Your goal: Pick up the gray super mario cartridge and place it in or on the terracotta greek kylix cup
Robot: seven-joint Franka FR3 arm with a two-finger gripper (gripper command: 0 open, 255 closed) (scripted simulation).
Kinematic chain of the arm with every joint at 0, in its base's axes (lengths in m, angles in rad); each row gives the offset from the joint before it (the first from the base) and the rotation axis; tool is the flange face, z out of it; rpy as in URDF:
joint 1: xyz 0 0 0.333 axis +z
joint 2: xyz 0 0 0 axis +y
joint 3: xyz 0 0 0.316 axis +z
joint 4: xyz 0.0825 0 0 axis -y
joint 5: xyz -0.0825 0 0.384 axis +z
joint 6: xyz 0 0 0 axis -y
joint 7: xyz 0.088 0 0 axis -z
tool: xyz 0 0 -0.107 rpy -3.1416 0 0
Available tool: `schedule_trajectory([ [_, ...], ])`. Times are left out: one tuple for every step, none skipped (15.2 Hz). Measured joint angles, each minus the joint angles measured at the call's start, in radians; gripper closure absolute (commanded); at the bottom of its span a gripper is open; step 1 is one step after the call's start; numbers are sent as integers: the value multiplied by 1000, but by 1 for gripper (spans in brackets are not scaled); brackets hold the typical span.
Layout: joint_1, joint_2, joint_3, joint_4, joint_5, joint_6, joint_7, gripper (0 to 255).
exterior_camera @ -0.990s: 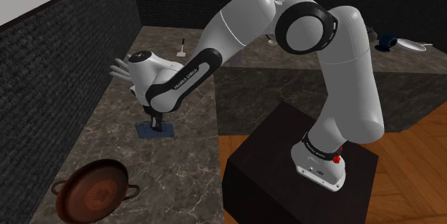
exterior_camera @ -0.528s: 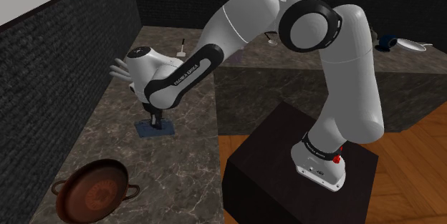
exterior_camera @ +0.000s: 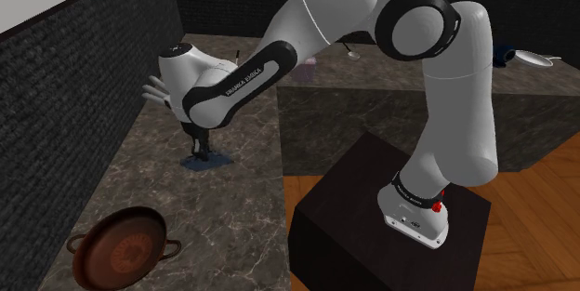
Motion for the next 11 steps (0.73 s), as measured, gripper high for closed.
schedule_trajectory([
  [-1,-7,1,5,2,-12,-2,255],
  [-3,-17,3,3,5,-21,-3,255],
  [-3,-23,4,8,6,-31,-4,255],
  [-4,-28,5,12,8,-40,-5,255],
  [-4,-34,6,17,10,-51,-7,255],
  [-5,-45,7,16,12,-61,-7,255],
  [-6,-51,8,21,14,-71,-9,255],
  [-7,-58,9,27,16,-84,-11,255],
  [-7,-62,10,31,17,-93,-12,255],
  [-8,-69,11,36,19,-105,-13,255],
  [-7,-77,13,40,21,-116,-12,255],
])
